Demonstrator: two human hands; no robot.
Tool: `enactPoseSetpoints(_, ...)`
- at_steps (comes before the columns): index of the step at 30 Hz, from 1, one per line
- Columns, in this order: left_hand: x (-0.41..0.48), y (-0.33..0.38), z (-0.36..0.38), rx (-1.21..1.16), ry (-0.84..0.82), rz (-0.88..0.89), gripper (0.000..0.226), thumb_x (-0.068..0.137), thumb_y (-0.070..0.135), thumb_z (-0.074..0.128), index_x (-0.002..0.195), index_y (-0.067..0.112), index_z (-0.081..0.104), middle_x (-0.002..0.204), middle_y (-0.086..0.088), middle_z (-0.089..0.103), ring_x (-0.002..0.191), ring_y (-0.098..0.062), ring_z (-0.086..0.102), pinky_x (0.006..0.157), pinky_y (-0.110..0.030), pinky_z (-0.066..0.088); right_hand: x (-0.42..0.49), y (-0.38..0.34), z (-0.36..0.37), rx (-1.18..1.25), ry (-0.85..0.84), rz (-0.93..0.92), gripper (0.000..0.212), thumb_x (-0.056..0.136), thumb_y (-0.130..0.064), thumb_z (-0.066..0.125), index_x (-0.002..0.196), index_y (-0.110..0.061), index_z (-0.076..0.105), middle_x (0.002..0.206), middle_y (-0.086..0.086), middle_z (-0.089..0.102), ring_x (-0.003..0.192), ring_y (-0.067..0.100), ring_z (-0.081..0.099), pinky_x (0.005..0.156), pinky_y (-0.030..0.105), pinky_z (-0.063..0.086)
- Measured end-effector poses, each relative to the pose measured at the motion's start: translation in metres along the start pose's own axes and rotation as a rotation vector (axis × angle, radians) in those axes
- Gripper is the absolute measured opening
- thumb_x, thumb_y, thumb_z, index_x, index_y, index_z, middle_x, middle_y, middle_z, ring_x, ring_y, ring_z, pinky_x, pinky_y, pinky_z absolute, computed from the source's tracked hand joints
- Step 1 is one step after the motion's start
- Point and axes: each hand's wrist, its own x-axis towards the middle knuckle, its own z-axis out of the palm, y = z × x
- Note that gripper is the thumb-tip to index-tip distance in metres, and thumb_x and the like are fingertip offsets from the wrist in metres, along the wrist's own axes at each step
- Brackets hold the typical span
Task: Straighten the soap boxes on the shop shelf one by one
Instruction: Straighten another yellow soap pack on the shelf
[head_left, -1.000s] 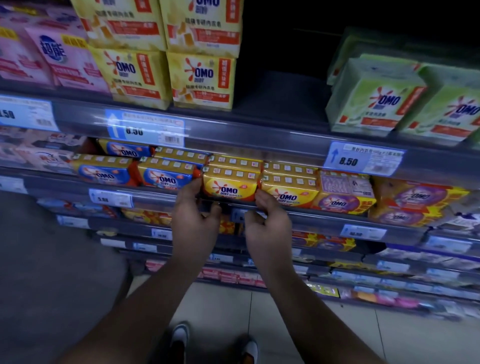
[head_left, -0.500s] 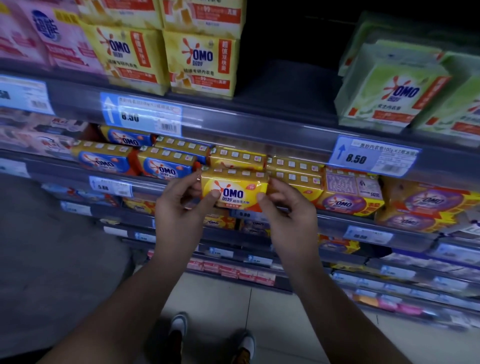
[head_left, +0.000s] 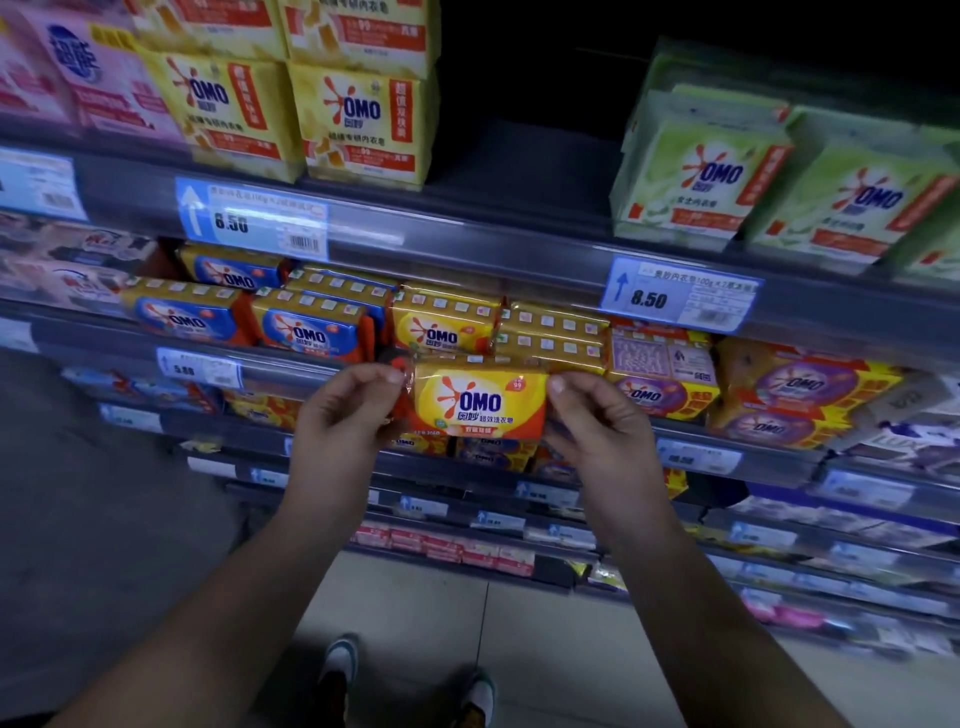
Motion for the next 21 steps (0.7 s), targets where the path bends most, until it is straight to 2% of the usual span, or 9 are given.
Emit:
enactPoseSetpoints(3,-0.002,-0.001,0.000,0.060,-0.033,0.017,0.017,0.090,0.014,0.068,0.078,0.026,0.072,0.079,0.006,0.072,0.081,-0.011,0.070,0.069,-0.027,0.059,0.000,-0.001,-0.008,0.020,-0.020,0.035,0.014,0.081,-0.031,0.070,0.090,-0.021,0.075,0.098,0.008,0.075,0.100,0.024,0.073,0.079,0.031,0.062)
enactPoseSetpoints(5,-0.004,-0.002,0.002,0.120,0.004,0.061,0.025,0.097,0.010,0.063,0.080,0.027,0.070,0.073,0.010,0.069,0.074,-0.006,0.067,0.066,-0.023,0.057,0.000,0.000,-0.011,-0.018,-0.029,0.031,0.009,0.086,-0.027,0.070,0.088,-0.020,0.074,0.097,0.010,0.074,0.098,0.023,0.072,0.081,0.035,0.063)
enactPoseSetpoints(7,-0.004,-0.002,0.003,0.226,0.056,0.147,0.022,0.101,0.012,0.059,0.084,0.025,0.066,0.073,0.011,0.069,0.071,-0.003,0.065,0.065,-0.018,0.055,0.001,0.002,-0.014,-0.081,-0.016,0.008,0.009,0.092,-0.020,0.068,0.089,-0.014,0.073,0.099,0.020,0.073,0.096,0.026,0.071,0.083,0.038,0.063)
enactPoseSetpoints(9,-0.003,-0.002,0.003,0.349,0.082,0.247,0.018,0.102,0.016,0.057,0.087,0.026,0.062,0.075,0.013,0.068,0.072,-0.001,0.063,0.067,-0.016,0.052,0.001,0.003,-0.017,-0.121,0.010,0.004,0.011,0.095,-0.019,0.067,0.089,-0.011,0.073,0.103,0.024,0.072,0.094,0.026,0.071,0.079,0.032,0.062)
enactPoseSetpoints(10,-0.003,-0.002,0.003,0.404,0.079,0.292,0.018,0.103,0.017,0.057,0.089,0.027,0.060,0.077,0.014,0.067,0.072,-0.001,0.062,0.067,-0.017,0.052,0.002,0.003,-0.019,-0.142,0.019,-0.002,0.013,0.095,-0.020,0.067,0.089,-0.011,0.073,0.102,0.024,0.072,0.091,0.024,0.071,0.076,0.030,0.062)
enactPoseSetpoints(12,-0.004,-0.004,0.003,0.474,0.052,0.336,0.018,0.104,0.019,0.055,0.090,0.030,0.058,0.078,0.012,0.064,0.072,-0.006,0.061,0.065,-0.024,0.052,0.003,0.003,-0.021,-0.209,0.028,-0.034,0.016,0.096,-0.024,0.066,0.090,-0.011,0.073,0.097,0.023,0.072,0.084,0.023,0.070,0.073,0.035,0.062)
enactPoseSetpoints(16,-0.005,-0.004,0.003,0.328,-0.008,0.256,0.013,0.103,0.014,0.056,0.093,0.021,0.061,0.077,0.001,0.066,0.068,-0.014,0.063,0.062,-0.030,0.055,0.007,0.001,-0.023,-0.233,0.046,-0.072,0.020,0.099,-0.025,0.063,0.089,-0.011,0.073,0.089,0.017,0.075,0.076,0.024,0.069,0.069,0.040,0.060)
enactPoseSetpoints(18,-0.003,-0.001,0.005,0.207,-0.045,0.192,0.015,0.103,0.011,0.056,0.092,0.018,0.063,0.074,0.002,0.067,0.064,-0.011,0.062,0.057,-0.026,0.055,0.009,0.002,-0.022,-0.203,0.023,-0.048,0.020,0.100,-0.024,0.060,0.092,-0.011,0.073,0.094,0.020,0.075,0.084,0.031,0.072,0.075,0.043,0.062)
enactPoseSetpoints(21,0.000,0.003,0.008,0.121,-0.054,0.128,0.023,0.102,0.010,0.056,0.086,0.024,0.065,0.066,0.008,0.062,0.056,-0.007,0.057,0.053,-0.021,0.052,0.009,0.004,-0.019,-0.083,-0.068,0.019,0.016,0.098,-0.018,0.061,0.092,-0.023,0.075,0.097,0.011,0.076,0.092,0.023,0.075,0.081,0.036,0.062)
